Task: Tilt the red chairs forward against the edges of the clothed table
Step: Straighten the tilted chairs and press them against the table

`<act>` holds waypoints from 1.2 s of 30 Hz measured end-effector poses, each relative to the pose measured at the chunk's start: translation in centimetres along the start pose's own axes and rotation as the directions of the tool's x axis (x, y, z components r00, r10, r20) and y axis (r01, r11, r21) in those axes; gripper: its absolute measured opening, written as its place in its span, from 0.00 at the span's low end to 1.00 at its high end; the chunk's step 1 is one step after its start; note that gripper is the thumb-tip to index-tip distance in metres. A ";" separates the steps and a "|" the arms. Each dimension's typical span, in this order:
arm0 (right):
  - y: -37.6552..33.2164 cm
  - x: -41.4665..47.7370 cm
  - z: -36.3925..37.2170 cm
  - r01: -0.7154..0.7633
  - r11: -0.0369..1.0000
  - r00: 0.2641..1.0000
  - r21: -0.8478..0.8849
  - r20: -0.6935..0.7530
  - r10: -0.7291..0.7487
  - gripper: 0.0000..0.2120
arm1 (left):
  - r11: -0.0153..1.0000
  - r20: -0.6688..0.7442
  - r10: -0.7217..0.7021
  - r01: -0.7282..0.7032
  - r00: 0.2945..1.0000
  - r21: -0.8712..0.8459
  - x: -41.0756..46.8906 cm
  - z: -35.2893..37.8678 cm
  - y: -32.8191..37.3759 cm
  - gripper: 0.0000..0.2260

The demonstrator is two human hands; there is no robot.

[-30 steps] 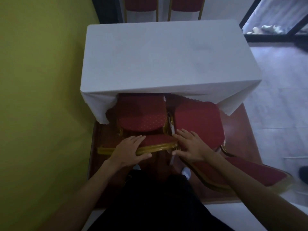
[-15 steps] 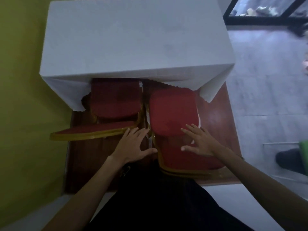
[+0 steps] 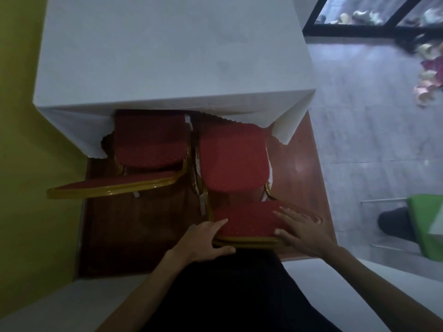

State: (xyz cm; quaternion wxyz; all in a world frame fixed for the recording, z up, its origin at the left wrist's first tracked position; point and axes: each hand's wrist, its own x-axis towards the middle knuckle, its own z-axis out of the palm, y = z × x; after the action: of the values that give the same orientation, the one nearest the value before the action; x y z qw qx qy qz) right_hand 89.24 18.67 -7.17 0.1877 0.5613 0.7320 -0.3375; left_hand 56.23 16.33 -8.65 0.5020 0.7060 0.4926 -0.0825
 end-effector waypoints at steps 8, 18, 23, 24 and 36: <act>6.9 -1.7 1.9 0.244 0.970 0.964 0.002 -0.108 -0.242 0.38 | 0.996 -0.055 -0.086 0.085 0.995 -0.017 2.7 4.5 2.1 0.42; 9.1 -0.4 3.6 0.367 0.926 0.860 -0.085 -0.348 -0.372 0.32 | 0.983 -0.156 -0.183 0.183 0.971 -0.011 4.1 5.8 3.5 0.43; 9.3 0.0 3.2 0.393 0.905 0.850 -0.163 -0.311 -0.426 0.33 | 0.978 -0.093 -0.209 0.210 0.974 0.000 4.2 5.1 3.9 0.45; 9.5 0.2 3.1 0.398 0.899 0.845 -0.183 -0.310 -0.437 0.33 | 0.977 -0.078 -0.211 0.212 0.974 0.007 4.3 4.9 4.0 0.44; 9.2 5.1 -0.9 0.368 0.901 0.849 -0.229 -0.312 -0.426 0.33 | 0.977 -0.128 -0.193 0.203 0.973 0.069 7.4 -0.1 2.9 0.41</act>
State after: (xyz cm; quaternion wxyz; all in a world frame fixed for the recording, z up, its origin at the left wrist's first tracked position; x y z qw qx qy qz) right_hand 96.51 24.13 -12.49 0.0234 0.4317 0.8788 -0.2020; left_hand 62.15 20.91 -11.27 0.4312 0.6769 0.5864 -0.1095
